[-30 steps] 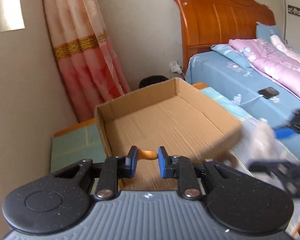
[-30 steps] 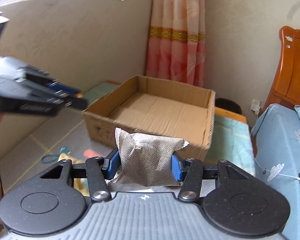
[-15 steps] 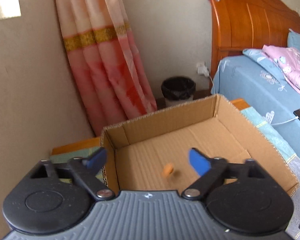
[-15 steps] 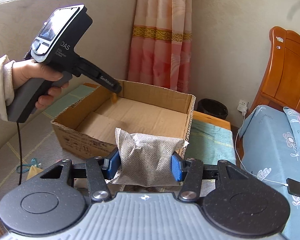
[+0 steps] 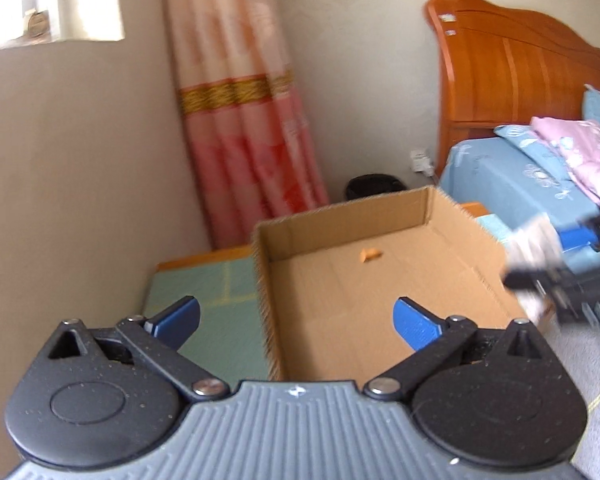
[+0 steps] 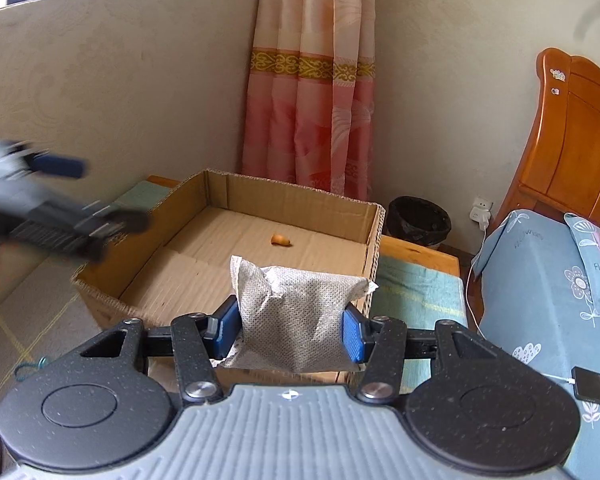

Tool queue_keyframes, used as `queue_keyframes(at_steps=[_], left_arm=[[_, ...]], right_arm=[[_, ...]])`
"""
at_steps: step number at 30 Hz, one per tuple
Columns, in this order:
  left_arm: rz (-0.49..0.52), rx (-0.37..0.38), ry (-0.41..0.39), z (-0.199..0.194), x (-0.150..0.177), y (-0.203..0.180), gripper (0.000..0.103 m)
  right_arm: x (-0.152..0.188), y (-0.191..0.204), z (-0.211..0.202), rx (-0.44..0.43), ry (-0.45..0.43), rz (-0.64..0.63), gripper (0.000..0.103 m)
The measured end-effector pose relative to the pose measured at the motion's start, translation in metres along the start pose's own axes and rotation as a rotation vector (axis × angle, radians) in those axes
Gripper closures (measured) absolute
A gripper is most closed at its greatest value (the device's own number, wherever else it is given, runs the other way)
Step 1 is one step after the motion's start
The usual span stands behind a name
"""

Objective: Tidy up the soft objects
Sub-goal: 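Lower the grey sachet into the box and open the right tool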

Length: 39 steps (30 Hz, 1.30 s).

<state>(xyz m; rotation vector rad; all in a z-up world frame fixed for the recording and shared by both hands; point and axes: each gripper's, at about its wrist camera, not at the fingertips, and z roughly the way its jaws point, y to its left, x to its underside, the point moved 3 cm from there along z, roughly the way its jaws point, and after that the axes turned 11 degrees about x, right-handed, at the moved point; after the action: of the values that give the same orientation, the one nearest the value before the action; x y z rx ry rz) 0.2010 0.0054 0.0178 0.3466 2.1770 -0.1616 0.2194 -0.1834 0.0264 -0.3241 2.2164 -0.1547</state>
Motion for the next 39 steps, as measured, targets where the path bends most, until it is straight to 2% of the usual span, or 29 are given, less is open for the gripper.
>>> queue_keyframes(at_steps=[3, 7, 12, 15, 17, 19, 20, 28, 39], left_arm=[[-0.067, -0.049, 0.002, -0.018, 0.017, 0.005, 0.001], [-0.144, -0.057, -0.004, -0.035, 0.040, 0.016, 0.001], [-0.164, -0.095, 0.018, -0.043, 0.054, 0.026, 0.001], [-0.175, -0.092, 0.022, -0.047, 0.060, 0.030, 0.001], [-0.173, -0.096, 0.024, -0.047, 0.062, 0.032, 0.001], [-0.173, -0.106, 0.026, -0.047, 0.062, 0.035, 0.001], [-0.175, -0.108, 0.025, -0.047, 0.063, 0.036, 0.001], [-0.161, -0.106, 0.025, -0.056, 0.069, 0.032, 0.001], [-0.125, -0.074, 0.017, -0.066, 0.075, 0.021, 0.001]], right_arm=[[-0.015, 0.004, 0.019, 0.012, 0.023, -0.002, 0.046], [-0.034, 0.007, 0.047, 0.017, 0.067, 0.006, 0.046], [-0.062, 0.017, 0.082, 0.021, 0.121, 0.000, 0.046], [-0.075, 0.024, 0.100, 0.032, 0.141, -0.005, 0.046], [-0.082, 0.028, 0.108, 0.033, 0.143, 0.005, 0.041], [-0.086, 0.031, 0.112, 0.032, 0.142, -0.005, 0.013], [-0.087, 0.031, 0.114, 0.040, 0.136, -0.004, 0.009], [-0.085, 0.025, 0.094, 0.021, 0.137, 0.037, 0.002], [-0.039, 0.019, 0.026, 0.017, 0.108, 0.023, 0.000]])
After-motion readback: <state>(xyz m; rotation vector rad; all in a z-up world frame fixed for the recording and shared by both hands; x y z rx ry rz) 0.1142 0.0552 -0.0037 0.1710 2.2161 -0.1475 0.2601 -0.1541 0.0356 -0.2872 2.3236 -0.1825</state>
